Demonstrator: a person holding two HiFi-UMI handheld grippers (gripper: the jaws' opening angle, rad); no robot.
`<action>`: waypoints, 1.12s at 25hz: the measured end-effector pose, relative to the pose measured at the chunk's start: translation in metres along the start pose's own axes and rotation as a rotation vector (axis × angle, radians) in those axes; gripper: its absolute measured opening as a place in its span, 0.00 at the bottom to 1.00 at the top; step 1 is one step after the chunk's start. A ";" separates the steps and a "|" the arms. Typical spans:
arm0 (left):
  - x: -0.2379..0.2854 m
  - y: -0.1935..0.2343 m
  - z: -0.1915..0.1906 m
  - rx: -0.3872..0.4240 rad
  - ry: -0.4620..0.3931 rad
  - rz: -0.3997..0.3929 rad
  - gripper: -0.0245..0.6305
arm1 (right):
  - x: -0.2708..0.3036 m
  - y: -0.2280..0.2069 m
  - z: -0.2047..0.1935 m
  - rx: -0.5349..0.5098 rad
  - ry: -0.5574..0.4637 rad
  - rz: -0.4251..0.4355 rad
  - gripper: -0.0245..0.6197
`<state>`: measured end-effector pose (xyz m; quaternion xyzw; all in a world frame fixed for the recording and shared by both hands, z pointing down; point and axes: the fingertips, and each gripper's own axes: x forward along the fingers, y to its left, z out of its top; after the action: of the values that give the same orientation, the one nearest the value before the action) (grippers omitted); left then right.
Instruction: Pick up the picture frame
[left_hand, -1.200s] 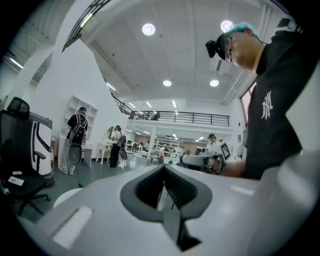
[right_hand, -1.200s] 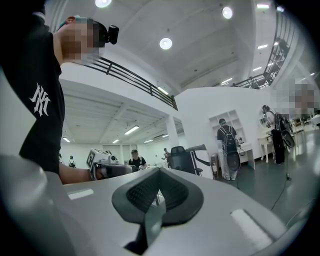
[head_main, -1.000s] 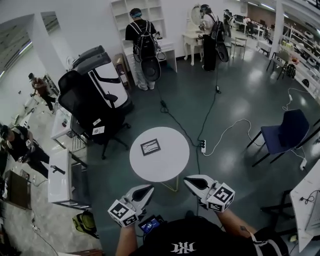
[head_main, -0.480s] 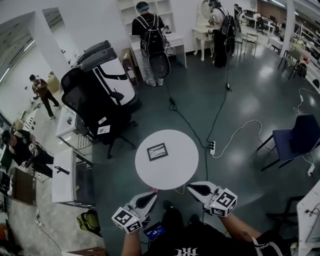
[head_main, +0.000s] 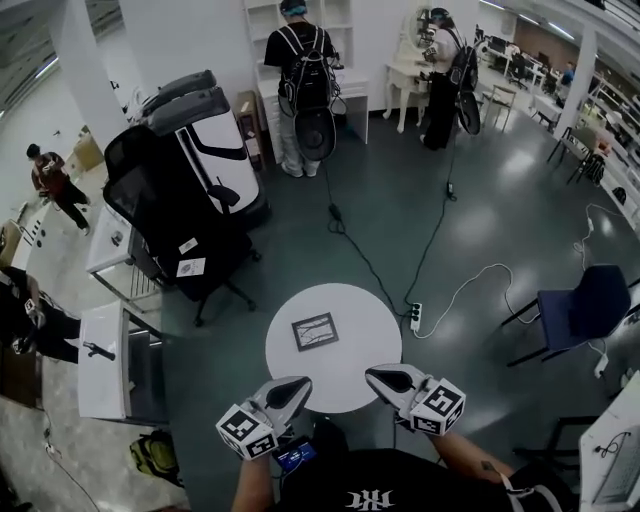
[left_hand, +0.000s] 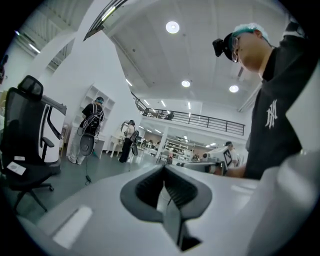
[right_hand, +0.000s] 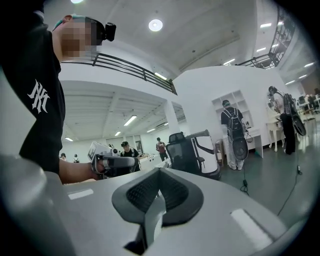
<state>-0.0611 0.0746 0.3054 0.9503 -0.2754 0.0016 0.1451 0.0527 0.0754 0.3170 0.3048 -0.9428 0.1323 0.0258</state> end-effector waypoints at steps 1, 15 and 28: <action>0.000 0.011 0.008 0.013 -0.005 -0.009 0.04 | 0.014 -0.005 0.006 -0.012 0.005 0.000 0.04; -0.005 0.146 0.050 -0.051 -0.045 -0.026 0.04 | 0.156 -0.057 0.042 -0.018 0.090 -0.037 0.04; 0.028 0.241 -0.009 -0.087 0.064 0.133 0.05 | 0.157 -0.153 -0.003 0.036 0.116 -0.121 0.04</action>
<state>-0.1629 -0.1320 0.3824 0.9221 -0.3331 0.0298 0.1945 0.0141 -0.1322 0.3763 0.3533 -0.9171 0.1649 0.0829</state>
